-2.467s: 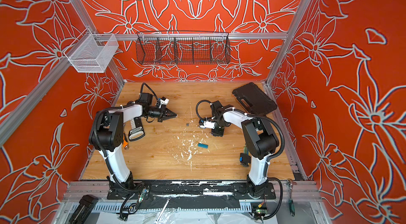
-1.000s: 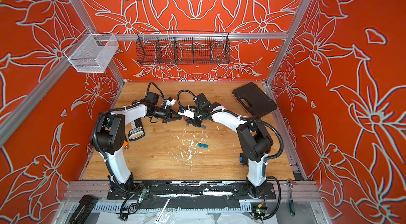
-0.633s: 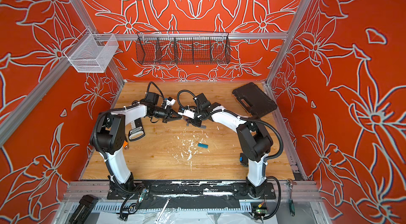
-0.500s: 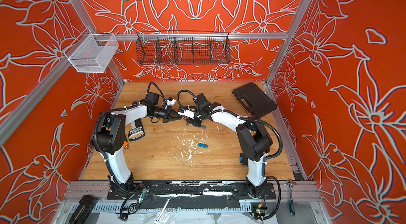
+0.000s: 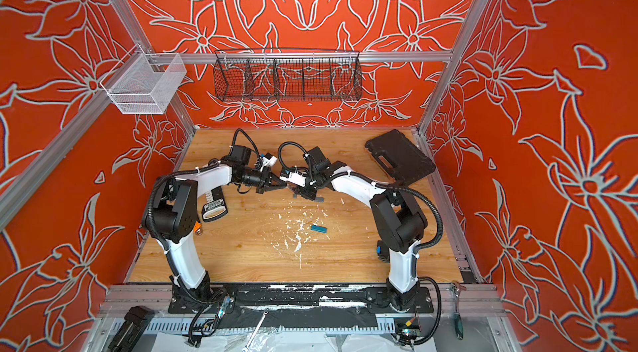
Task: Close the usb drive cover
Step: Close the cover of the USB drive.
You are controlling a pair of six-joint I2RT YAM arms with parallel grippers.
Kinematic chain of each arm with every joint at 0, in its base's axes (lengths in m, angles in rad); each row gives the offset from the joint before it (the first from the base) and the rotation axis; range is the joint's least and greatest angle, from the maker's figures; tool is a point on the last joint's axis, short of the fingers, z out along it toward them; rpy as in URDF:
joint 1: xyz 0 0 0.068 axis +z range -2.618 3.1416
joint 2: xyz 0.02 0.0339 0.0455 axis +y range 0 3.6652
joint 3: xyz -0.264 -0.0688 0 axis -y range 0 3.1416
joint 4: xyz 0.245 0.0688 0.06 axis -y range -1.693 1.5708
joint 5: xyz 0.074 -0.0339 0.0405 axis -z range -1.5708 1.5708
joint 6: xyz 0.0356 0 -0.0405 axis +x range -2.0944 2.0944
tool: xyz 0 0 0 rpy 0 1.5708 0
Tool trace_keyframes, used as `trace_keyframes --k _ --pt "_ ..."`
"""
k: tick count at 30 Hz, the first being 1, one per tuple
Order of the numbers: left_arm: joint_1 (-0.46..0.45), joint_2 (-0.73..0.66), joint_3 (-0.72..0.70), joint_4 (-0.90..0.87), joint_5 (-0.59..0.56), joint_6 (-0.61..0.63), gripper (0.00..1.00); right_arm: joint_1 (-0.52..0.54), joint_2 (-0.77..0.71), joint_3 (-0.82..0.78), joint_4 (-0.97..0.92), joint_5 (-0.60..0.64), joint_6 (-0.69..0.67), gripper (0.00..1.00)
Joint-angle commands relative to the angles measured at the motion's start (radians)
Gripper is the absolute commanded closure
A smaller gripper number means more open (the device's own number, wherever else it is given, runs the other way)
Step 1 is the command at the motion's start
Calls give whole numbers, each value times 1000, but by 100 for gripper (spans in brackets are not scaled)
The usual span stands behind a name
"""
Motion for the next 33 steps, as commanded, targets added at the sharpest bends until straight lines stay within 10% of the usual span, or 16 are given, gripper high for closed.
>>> trace_keyframes --k 1,33 --pt "-9 -17 12 -24 -11 19 100 6 -1 12 14 5 9 88" --pt "-31 -23 -27 74 -34 -60 100 18 -8 10 75 -16 36 91"
